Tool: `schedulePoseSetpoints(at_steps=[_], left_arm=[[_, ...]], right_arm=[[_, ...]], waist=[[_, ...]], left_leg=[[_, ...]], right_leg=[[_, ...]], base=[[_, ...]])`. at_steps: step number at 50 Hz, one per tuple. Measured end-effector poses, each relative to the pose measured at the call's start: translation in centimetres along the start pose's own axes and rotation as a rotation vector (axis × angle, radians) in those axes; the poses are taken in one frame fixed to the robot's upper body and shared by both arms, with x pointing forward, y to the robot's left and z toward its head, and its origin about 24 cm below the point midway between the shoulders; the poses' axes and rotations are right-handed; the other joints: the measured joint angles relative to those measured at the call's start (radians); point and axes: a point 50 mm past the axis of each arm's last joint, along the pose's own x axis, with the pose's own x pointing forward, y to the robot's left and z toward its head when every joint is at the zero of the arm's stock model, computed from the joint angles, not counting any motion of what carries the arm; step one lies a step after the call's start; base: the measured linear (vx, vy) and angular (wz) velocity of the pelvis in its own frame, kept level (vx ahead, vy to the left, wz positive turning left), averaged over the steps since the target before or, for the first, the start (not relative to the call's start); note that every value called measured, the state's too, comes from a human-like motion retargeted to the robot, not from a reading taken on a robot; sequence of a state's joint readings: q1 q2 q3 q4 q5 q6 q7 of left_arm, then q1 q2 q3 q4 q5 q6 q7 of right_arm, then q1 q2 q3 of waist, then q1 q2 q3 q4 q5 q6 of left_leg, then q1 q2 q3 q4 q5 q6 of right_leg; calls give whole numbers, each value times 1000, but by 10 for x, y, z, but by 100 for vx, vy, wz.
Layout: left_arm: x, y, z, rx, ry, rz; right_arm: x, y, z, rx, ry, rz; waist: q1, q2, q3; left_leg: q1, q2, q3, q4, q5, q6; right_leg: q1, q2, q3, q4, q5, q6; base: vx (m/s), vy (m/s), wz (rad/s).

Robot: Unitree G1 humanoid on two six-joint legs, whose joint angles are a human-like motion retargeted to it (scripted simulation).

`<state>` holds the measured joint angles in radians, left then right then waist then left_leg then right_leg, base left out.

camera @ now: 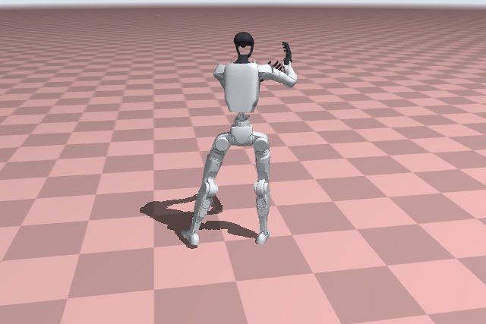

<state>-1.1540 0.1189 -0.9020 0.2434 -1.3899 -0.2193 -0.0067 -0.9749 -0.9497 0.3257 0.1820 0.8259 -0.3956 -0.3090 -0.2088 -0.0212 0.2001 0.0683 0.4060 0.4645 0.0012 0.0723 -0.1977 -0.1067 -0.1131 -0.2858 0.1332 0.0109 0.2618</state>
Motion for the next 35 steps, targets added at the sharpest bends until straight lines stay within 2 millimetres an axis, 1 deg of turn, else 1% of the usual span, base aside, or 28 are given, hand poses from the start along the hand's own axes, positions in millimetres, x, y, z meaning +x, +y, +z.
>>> schedulePoseSetpoints(at_steps=[3, 5, 7, 10, 13, 15, 16, 17, 18, 19, 20, 22, 23, 25, 27, 31, 33, 35], left_arm=[[-21, 16, -13, -44, -7, 68], [-41, 29, -24, -82, -5, 129], [-68, 43, -37, -114, 6, 209], [-115, 63, -55, -143, 42, 351], [-170, 80, -67, -141, 100, 491], [-208, 87, -70, -135, 145, 581], [-228, 90, -68, -121, 165, 630], [-247, 92, -67, -112, 187, 673], [-265, 93, -64, -116, 212, 706], [-282, 93, -60, -112, 230, 740], [-297, 94, -55, -103, 245, 775], [-323, 94, -41, -74, 274, 833], [-334, 94, -33, -53, 288, 854], [-348, 94, -13, -4, 297, 890], [-354, 95, 8, 50, 273, 915], [-348, 97, 49, 150, 207, 900], [-343, 98, 64, 175, 170, 881], [-340, 99, 75, 182, 140, 870]], right_arm=[[-32, 3, -36, -13, 120, -52], [-59, 7, -61, 20, 224, -85], [-88, 16, -85, 93, 337, -113], [-133, 38, -113, 231, 505, -138], [-170, 66, -130, 346, 653, -111], [-189, 86, -136, 403, 732, -58], [-194, 99, -137, 228, 742, 69], [-200, 111, -138, 173, 753, 146], [-205, 122, -137, 366, 798, 130], [-207, 132, -135, 466, 814, 129], [-209, 141, -132, 518, 819, 135], [-208, 163, -124, 560, 808, 232], [-207, 174, -119, 534, 783, 329], [-202, 194, -107, 591, 748, 398], [-193, 211, -95, 729, 725, 361], [-167, 240, -69, 823, 608, 421], [-153, 252, -56, 857, 552, 439], [-140, 263, -45, 884, 504, 455]], waist=[[1, 7, 18], [10, 10, 32], [32, 10, 48], [84, 7, 72], [156, 6, 89], [205, 8, 93], [229, 11, 90], [251, 14, 87], [272, 17, 83], [295, 22, 77], [319, 28, 70], [363, 38, 55], [385, 42, 46], [425, 50, 33], [463, 57, 27], [530, 77, 14], [550, 87, 10], [558, 94, 11]], left_leg=[[-15, -8, -7, -26, -34, 3], [-29, -19, -13, -40, -54, 7], [-46, -36, -23, -48, -70, 13], [-74, -70, -42, -47, -87, 24], [-102, -108, -66, -41, -96, 31], [-120, -134, -86, -41, -98, 33], [-128, -144, -97, -43, -99, 32], [-136, -155, -108, -45, -99, 31], [-142, -167, -122, -49, -98, 31], [-147, -177, -134, -55, -97, 29], [-151, -187, -146, -61, -95, 26], [-155, -207, -174, -70, -93, 22], [-157, -218, -188, -72, -94, 22], [-154, -243, -215, -74, -96, 19], [-144, -268, -241, -74, -99, 12], [-138, -278, -278, -70, -97, -11], [-137, -276, -293, -70, -93, -21], [-136, -273, -305, -74, -89, -28]], right_leg=[[-14, -7, -22, 1, 5, 0], [-24, -17, -37, 2, 9, 0], [-32, -35, -50, 0, 15, 0], [-35, -70, -68, -11, 29, 0], [-28, -109, -89, -35, 50, 0], [-20, -133, -109, -52, 66, 0], [-17, -144, -121, -58, 75, 0], [-12, -154, -133, -64, 84, 0], [-5, -165, -148, -69, 93, 0], [1, -174, -162, -73, 103, 0], [7, -183, -177, -75, 113, 0], [21, -204, -203, -69, 129, 0], [28, -217, -215, -62, 136, 0], [46, -246, -235, -44, 148, 0], [68, -275, -251, -23, 157, -2], [81, -289, -261, 17, 167, -38], [81, -288, -258, 34, 169, -57], [78, -284, -251, 51, 169, -71]], base=[[-7, 17, 41], [-8, 20, 44], [-8, 23, 45], [-7, 26, 44], [-5, 28, 48], [-2, 29, 58], [0, 29, 64], [1, 30, 71], [3, 29, 77], [4, 29, 80], [6, 29, 81], [8, 29, 83], [10, 29, 85], [12, 29, 86], [12, 25, 82], [6, 14, 55], [2, 7, 39], [0, 3, 32]])
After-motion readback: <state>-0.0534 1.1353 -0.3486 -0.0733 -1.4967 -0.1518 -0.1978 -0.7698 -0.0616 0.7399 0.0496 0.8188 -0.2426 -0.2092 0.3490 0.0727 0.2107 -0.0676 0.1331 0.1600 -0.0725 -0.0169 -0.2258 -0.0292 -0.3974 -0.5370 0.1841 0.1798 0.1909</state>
